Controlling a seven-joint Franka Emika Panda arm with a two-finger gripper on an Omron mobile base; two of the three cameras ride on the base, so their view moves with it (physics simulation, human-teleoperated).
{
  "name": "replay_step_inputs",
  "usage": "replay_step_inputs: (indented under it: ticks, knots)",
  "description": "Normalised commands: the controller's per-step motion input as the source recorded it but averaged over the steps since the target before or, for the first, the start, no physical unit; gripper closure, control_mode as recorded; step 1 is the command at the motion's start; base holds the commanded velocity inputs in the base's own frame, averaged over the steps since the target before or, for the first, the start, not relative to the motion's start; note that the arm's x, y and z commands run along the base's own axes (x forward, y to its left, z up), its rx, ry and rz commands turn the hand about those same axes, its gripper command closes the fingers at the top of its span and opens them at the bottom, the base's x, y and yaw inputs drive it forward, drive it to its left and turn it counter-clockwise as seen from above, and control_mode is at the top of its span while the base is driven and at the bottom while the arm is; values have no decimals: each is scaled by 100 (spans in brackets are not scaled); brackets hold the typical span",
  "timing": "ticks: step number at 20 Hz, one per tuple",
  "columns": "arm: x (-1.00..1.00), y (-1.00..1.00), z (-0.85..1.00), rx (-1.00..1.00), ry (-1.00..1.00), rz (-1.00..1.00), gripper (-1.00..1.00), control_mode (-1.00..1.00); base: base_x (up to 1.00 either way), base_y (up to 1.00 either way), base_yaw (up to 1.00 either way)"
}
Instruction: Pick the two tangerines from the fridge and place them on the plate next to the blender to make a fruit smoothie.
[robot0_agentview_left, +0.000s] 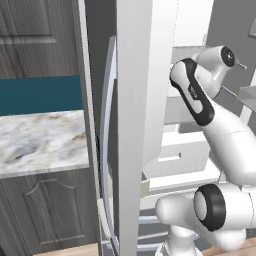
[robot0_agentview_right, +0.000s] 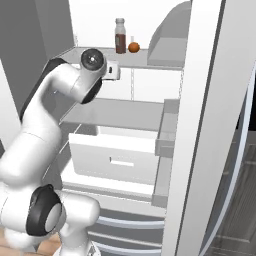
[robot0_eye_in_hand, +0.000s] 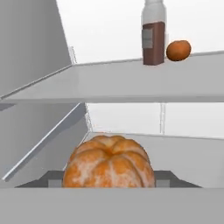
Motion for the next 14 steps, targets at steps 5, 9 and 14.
replay_step_inputs:
  ticks: [5,9,14]
  knots:
    - [-100,1,-73,-19,67,-1,100,-100,0,0,0]
    - [-100,0,-100,-14,0,-2,100,-100,0,0,0]
    - [-72,0,-54,-14,-18,0,100,-100,0,0,0]
